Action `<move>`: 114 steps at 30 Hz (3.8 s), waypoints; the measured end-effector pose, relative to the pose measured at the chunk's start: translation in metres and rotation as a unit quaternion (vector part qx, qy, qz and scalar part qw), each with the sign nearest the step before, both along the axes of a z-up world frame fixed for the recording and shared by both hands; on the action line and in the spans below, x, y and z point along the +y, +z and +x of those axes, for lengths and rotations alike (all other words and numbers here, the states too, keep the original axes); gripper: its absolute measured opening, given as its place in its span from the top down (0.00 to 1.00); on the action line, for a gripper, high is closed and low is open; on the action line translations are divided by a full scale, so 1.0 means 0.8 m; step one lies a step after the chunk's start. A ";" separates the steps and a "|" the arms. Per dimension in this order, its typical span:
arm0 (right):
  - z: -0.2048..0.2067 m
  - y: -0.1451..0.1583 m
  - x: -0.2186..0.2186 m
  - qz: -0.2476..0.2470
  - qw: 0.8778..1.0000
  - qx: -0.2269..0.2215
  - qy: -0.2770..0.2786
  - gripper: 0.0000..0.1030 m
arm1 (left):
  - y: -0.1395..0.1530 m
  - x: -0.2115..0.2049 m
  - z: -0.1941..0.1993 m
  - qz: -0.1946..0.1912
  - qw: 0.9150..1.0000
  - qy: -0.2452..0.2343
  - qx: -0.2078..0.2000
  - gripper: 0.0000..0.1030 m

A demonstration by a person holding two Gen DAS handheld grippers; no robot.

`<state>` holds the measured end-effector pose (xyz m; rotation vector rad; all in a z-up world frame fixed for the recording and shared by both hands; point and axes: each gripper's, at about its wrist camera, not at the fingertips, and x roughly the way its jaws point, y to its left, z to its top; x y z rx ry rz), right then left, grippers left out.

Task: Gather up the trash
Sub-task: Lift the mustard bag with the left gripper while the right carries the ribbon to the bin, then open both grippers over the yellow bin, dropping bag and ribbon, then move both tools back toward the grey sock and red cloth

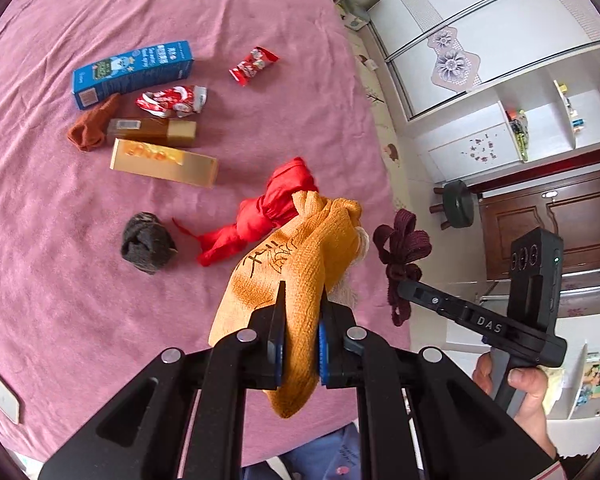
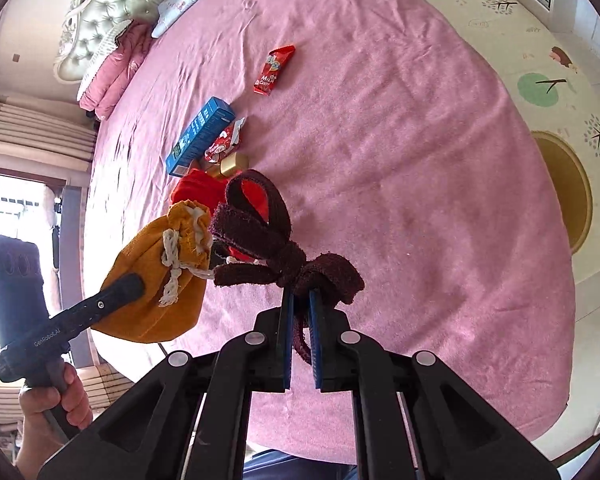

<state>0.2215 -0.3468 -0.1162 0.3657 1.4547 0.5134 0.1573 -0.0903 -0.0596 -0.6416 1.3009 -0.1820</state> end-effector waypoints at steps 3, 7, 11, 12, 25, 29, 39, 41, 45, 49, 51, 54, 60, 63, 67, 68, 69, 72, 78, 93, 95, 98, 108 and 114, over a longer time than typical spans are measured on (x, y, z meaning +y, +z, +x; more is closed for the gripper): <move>-0.007 0.006 -0.029 -0.004 1.000 -0.004 -0.009 0.93 | -0.007 -0.020 -0.002 -0.026 0.999 0.013 0.014 0.89; -0.012 0.009 -0.057 -0.008 1.000 -0.007 -0.013 0.93 | -0.019 -0.045 -0.007 -0.025 0.999 0.013 0.028 0.89; -0.014 0.009 -0.079 -0.010 1.000 -0.007 -0.014 0.93 | -0.018 -0.068 -0.005 -0.022 0.999 -0.001 0.025 0.89; -0.014 0.009 -0.084 -0.009 1.000 -0.007 -0.016 0.93 | -0.018 -0.074 -0.002 -0.020 0.999 -0.005 0.024 0.89; 0.006 0.009 -0.196 -0.005 0.998 -0.008 -0.069 0.93 | -0.031 -0.200 0.068 -0.009 0.997 -0.069 0.021 0.89; 0.020 0.004 -0.242 -0.010 0.996 -0.009 -0.093 0.93 | -0.043 -0.246 0.096 -0.013 0.996 -0.088 0.024 0.89; 0.058 -0.019 -0.354 -0.029 0.986 -0.005 -0.163 0.93 | -0.067 -0.370 0.175 0.007 0.987 -0.157 0.026 0.89; 0.065 -0.025 -0.373 -0.034 0.984 -0.002 -0.174 0.93 | -0.073 -0.393 0.190 0.009 0.985 -0.172 0.027 0.89; 0.079 -0.038 -0.408 -0.043 0.980 0.004 -0.195 0.93 | -0.088 -0.436 0.216 0.011 0.979 -0.199 0.031 0.89; 0.092 -0.051 -0.433 -0.045 0.977 0.011 -0.209 0.93 | -0.105 -0.467 0.239 0.014 0.976 -0.215 0.038 0.89; 0.098 -0.056 -0.441 -0.048 0.976 0.013 -0.211 0.93 | -0.114 -0.479 0.249 0.014 0.975 -0.218 0.045 0.89; 0.106 -0.064 -0.449 -0.048 0.976 0.018 -0.212 0.93 | -0.125 -0.492 0.261 0.016 0.974 -0.221 0.054 0.89; 0.116 -0.068 -0.458 -0.045 0.975 0.018 -0.218 0.90 | -0.134 -0.507 0.280 0.001 0.974 -0.219 0.060 0.86; 0.118 -0.067 -0.471 -0.041 0.969 0.013 -0.242 0.72 | -0.137 -0.512 0.289 0.000 0.978 -0.199 0.064 0.52; 0.121 -0.064 -0.484 -0.043 0.964 0.010 -0.263 0.63 | -0.136 -0.513 0.296 0.020 0.978 -0.196 0.061 0.42; 0.121 -0.063 -0.486 -0.044 0.963 0.010 -0.266 0.63 | -0.134 -0.514 0.296 0.029 0.977 -0.202 0.059 0.40; 0.120 -0.063 -0.486 -0.043 0.963 0.011 -0.266 0.63 | -0.133 -0.513 0.296 0.036 0.976 -0.205 0.056 0.38; 0.118 -0.062 -0.480 -0.045 0.964 0.013 -0.262 0.63 | -0.129 -0.504 0.291 0.046 0.975 -0.211 0.055 0.36; 0.117 -0.055 -0.445 -0.042 0.971 0.016 -0.237 0.63 | -0.115 -0.475 0.272 0.065 0.974 -0.214 0.042 0.33; 0.093 -0.006 -0.267 -0.064 0.991 -0.036 -0.111 0.34 | -0.073 -0.324 0.195 0.075 0.989 -0.126 0.023 0.23; 0.087 -0.002 -0.244 -0.069 0.992 -0.043 -0.101 0.28 | -0.071 -0.297 0.180 0.076 0.991 -0.107 0.026 0.22; 0.078 -0.002 -0.209 -0.067 0.994 -0.045 -0.074 0.21 | -0.070 -0.256 0.156 0.078 0.993 -0.078 0.031 0.22; 0.038 -0.002 -0.088 -0.065 0.997 -0.050 0.008 0.14 | -0.072 -0.121 0.069 0.092 0.994 0.013 0.049 0.21; 0.016 -0.002 -0.029 -0.053 0.996 -0.060 0.025 0.09 | -0.079 -0.054 0.029 0.107 0.991 0.049 0.058 0.21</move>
